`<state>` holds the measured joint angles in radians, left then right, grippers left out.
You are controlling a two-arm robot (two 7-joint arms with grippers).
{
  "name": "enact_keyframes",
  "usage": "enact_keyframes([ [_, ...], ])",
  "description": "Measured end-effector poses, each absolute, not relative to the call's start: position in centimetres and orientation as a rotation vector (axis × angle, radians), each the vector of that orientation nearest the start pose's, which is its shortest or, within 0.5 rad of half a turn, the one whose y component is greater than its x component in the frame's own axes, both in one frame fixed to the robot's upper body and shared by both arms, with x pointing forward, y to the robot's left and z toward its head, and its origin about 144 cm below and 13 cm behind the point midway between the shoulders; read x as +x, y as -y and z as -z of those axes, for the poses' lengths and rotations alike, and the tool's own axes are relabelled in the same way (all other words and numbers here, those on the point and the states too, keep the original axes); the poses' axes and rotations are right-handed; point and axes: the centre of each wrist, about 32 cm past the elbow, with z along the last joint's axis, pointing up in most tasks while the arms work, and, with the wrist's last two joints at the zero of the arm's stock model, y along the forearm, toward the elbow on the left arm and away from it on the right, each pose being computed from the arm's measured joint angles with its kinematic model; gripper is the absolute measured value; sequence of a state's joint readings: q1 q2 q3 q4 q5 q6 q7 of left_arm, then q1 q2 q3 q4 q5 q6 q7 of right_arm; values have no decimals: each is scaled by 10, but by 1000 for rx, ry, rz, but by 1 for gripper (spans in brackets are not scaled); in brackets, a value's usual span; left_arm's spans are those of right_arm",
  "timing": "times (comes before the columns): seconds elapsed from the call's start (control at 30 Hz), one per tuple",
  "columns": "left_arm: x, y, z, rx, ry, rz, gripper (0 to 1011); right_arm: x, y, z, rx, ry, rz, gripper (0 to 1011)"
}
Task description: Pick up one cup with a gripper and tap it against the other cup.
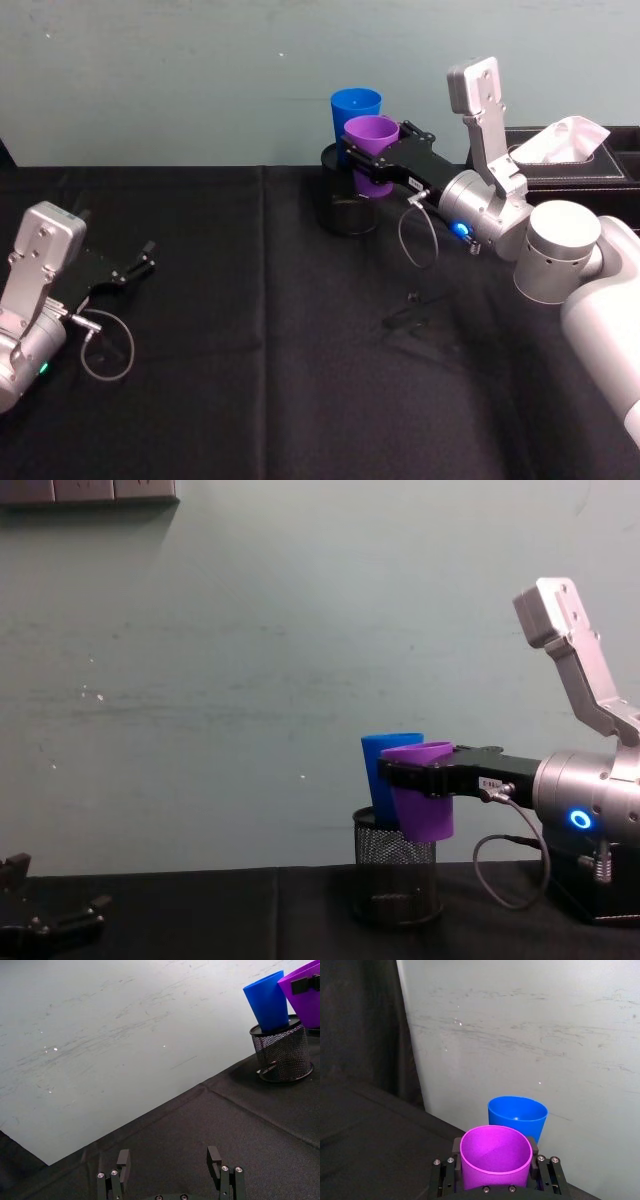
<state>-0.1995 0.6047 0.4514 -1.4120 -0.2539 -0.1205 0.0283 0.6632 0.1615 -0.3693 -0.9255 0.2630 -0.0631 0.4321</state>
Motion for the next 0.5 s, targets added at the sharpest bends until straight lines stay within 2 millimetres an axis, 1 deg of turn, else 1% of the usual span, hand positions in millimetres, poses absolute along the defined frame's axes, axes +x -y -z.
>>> enact_keyframes([
  [0.5,489,-310,-1140,304,285,-1248,1000,628,213,-1199,-54,61,948,736],
])
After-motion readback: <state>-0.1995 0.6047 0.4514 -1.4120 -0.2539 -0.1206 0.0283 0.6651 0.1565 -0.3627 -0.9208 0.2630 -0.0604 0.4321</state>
